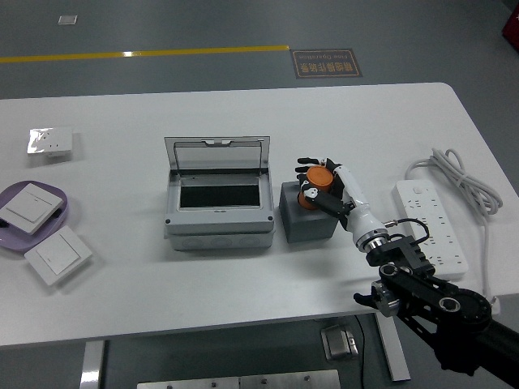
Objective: Pick up the cylinder from the cube,place it in the box,flap close box
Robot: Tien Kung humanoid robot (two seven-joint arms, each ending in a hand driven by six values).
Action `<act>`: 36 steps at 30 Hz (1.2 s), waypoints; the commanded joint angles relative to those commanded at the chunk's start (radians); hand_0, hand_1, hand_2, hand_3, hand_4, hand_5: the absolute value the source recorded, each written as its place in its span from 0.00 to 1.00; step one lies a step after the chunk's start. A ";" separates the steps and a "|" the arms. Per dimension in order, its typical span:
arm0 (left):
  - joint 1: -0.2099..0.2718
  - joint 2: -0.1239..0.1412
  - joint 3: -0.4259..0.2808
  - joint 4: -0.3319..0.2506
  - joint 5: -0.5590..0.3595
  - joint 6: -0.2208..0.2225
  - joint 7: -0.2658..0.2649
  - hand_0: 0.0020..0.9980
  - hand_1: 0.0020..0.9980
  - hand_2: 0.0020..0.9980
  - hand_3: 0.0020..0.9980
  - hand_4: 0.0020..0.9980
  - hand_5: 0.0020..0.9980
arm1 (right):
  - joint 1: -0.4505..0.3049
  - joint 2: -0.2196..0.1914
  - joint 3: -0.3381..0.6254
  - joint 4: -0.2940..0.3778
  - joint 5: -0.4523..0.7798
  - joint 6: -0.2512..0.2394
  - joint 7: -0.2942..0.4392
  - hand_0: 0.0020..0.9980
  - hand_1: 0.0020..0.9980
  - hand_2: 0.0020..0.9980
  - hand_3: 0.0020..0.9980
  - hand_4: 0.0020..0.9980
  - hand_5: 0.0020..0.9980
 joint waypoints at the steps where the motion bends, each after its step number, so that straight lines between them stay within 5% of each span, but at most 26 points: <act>1: 0.000 0.000 0.000 0.000 0.000 0.000 0.000 0.61 0.63 0.60 0.62 0.70 0.24 | 0.000 0.000 0.000 0.000 0.001 0.000 0.001 0.70 0.62 0.57 0.55 0.20 0.00; 36: -0.008 0.006 0.053 0.009 -0.047 0.001 -0.002 0.61 0.62 0.60 0.62 0.69 0.24 | -0.003 -0.009 0.051 0.075 -0.021 -0.026 0.002 0.69 0.61 0.57 0.53 0.17 0.00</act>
